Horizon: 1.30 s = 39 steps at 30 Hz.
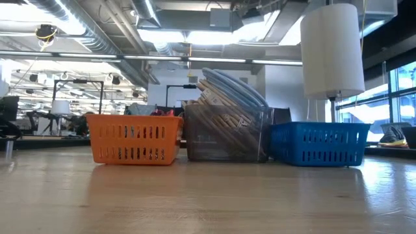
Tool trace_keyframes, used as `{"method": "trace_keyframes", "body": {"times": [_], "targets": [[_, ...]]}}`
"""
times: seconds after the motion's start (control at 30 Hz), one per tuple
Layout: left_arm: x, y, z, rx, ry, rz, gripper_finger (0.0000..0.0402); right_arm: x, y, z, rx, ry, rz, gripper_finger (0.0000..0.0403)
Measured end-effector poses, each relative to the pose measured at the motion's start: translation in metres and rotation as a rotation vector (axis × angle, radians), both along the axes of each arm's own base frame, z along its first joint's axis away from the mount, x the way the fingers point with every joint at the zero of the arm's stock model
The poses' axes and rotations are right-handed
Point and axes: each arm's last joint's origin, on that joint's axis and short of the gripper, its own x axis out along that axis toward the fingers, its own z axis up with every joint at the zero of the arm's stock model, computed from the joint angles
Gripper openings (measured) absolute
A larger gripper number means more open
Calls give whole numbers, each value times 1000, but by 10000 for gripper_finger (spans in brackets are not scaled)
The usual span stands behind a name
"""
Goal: Pick & Place USB Port
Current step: Put the black charger cable into the blue bin
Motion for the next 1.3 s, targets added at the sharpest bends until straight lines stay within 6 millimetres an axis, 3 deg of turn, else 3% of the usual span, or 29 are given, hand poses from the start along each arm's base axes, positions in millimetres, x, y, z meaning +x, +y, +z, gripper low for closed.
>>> {"method": "trace_keyframes", "body": {"times": [0.33, 0.47, 0.63, 0.77, 0.87, 1.03, 1.3], "targets": [[0, 0, 0, -21, -10, 4, 180, -1, 6, -24, -57, 46, 26, 153], [0, 0, 0, -45, -19, 12, 180, -3, 8, -28, -68, 42, 50, 114], [0, 0, 0, -74, -30, 24, 180, -6, 8, -29, -101, 30, 72, 27], [0, 0, 0, -74, -30, 24, 180, -6, 8, -25, -122, 43, 97, 19], [0, 0, 0, -74, -30, 24, 180, -3, 10, -4, -150, 19, 141, 16], [0, 0, 0, -67, -27, 26, 180, 6, 4, 59, -232, -14, 196, 16], [0, 0, 1, -40, -24, 26, 180, 21, -25, 131, -254, -401, 259, 16]]}}
